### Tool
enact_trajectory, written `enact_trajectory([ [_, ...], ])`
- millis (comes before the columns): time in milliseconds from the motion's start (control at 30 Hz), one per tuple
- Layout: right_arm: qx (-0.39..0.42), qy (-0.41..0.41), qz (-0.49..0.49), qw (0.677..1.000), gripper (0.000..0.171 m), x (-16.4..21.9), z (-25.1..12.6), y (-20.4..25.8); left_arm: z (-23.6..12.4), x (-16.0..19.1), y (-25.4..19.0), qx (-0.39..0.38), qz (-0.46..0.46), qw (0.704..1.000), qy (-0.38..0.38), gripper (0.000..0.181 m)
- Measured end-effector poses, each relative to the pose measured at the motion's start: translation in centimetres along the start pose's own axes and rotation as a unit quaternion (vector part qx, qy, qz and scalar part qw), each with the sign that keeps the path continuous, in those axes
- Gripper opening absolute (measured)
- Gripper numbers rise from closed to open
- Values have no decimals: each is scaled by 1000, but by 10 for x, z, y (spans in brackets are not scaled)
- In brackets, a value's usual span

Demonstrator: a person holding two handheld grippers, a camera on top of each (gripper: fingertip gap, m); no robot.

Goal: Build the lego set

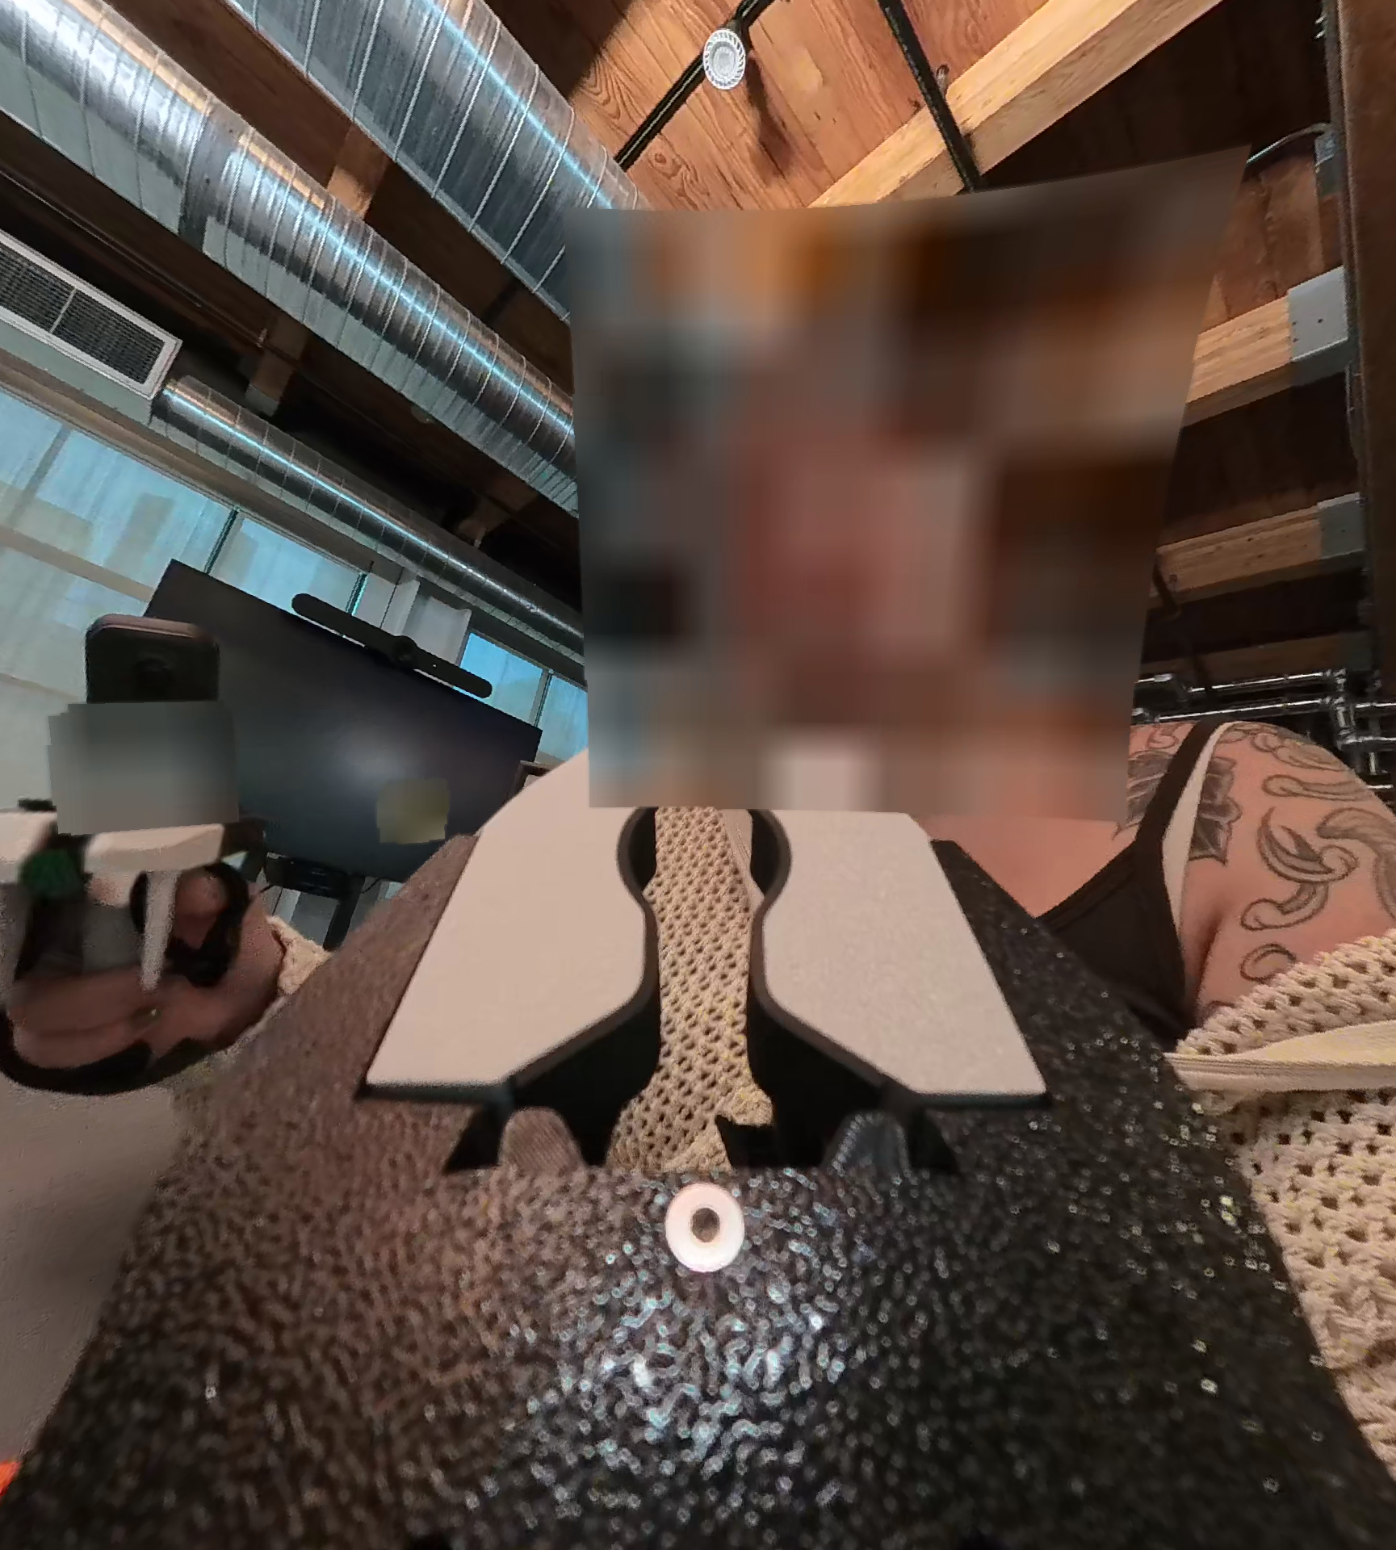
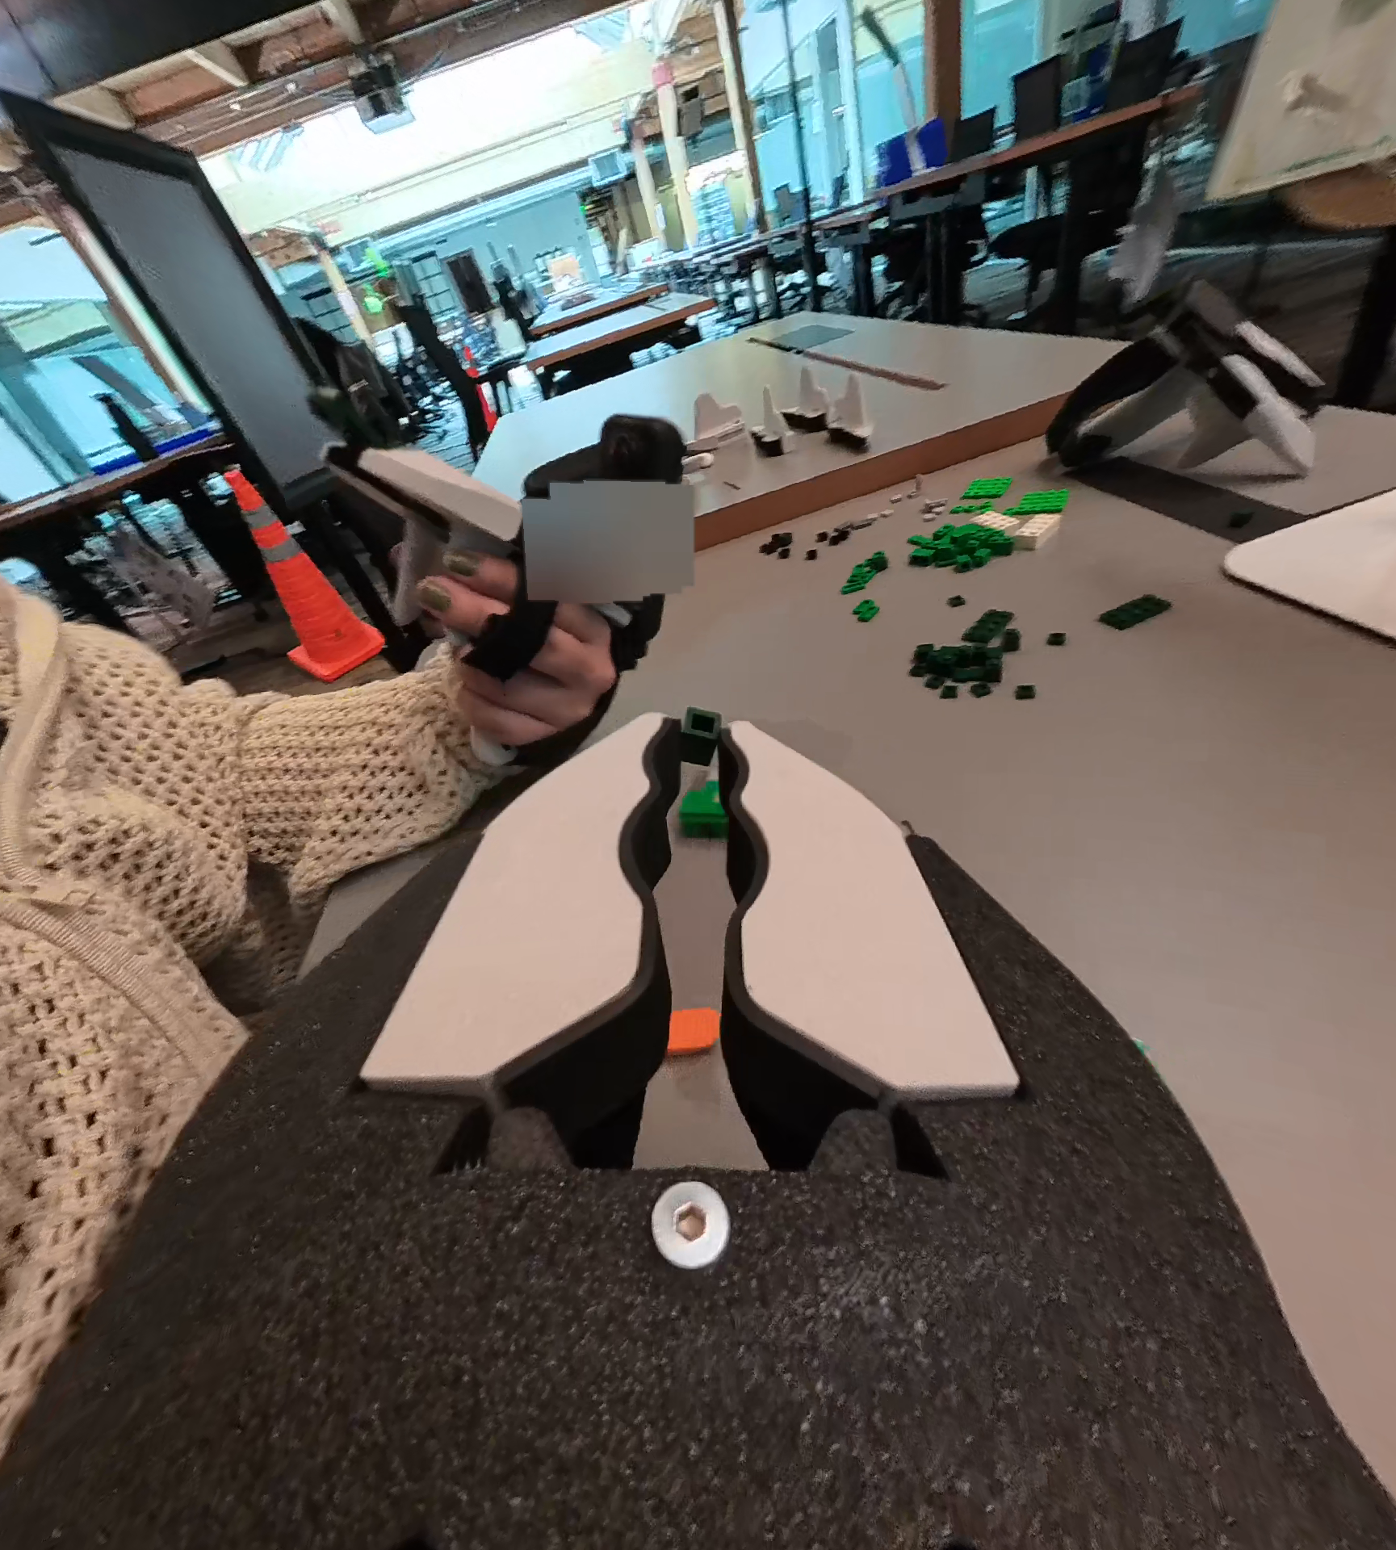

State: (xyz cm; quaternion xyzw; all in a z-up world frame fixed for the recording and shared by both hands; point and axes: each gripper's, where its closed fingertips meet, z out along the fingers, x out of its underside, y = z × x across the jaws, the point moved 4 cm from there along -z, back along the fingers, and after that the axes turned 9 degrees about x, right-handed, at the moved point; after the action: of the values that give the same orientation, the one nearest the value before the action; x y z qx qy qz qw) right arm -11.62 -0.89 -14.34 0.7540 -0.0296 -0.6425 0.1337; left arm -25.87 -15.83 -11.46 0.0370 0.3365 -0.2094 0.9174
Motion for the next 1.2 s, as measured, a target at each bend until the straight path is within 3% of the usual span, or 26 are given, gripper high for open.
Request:
enact_trajectory([
  [33,18,-6,-1,1000,8,-2,-4,-5,0,1,0,-2,-2,1000,2,18],
  [267,64,-46,31,996,8,-10,-22,-29,0,2,1,-2,-9,1000,5,18],
  [1033,49,-31,46,997,8,-4,-19,-29,-2,6,7,-17,-19,1000,12,18],
  [1200,46,-27,48,997,8,-2,-18,-29,-4,6,15,-56,-3,998,19,18],
])
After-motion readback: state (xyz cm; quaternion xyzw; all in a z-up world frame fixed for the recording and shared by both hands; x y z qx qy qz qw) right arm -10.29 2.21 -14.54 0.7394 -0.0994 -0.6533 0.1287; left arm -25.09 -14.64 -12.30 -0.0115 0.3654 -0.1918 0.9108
